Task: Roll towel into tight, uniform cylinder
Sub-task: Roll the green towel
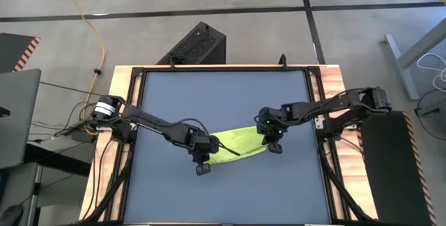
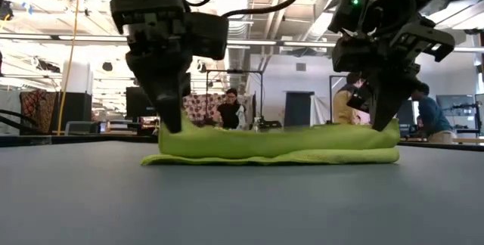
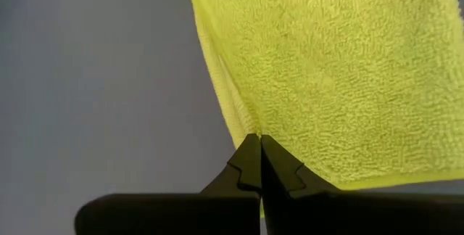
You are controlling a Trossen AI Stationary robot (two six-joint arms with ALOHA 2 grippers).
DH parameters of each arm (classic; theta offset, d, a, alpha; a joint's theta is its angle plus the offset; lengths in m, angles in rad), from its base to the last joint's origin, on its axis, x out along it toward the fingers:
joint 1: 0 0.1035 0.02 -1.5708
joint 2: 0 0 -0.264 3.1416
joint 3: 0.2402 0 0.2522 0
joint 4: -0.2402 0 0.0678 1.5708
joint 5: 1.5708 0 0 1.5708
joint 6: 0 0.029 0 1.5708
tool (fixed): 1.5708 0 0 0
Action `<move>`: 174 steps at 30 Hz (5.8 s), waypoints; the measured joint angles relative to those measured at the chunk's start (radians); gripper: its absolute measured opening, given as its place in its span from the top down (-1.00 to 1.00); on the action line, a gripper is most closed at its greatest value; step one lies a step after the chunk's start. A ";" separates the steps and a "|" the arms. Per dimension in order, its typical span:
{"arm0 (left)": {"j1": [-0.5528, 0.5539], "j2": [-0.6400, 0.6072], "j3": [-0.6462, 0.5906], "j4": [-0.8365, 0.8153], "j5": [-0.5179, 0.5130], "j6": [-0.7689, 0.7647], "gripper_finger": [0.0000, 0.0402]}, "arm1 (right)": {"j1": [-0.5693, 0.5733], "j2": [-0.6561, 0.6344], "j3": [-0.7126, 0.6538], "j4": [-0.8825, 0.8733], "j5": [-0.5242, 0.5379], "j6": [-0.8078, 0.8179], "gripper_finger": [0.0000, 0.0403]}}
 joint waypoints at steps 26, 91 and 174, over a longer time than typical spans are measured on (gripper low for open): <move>-0.048 0.001 0.000 -0.062 -0.039 -0.054 1.00 | -0.233 -0.003 0.031 -0.028 -0.200 -0.146 -0.01; 0.207 -0.180 -0.449 0.429 -0.124 -0.126 0.96 | -0.325 0.249 0.043 0.125 -0.111 -0.346 0.93; 0.066 0.228 0.143 0.561 -0.296 0.104 0.32 | -0.212 0.052 -0.208 0.553 0.085 -0.339 0.51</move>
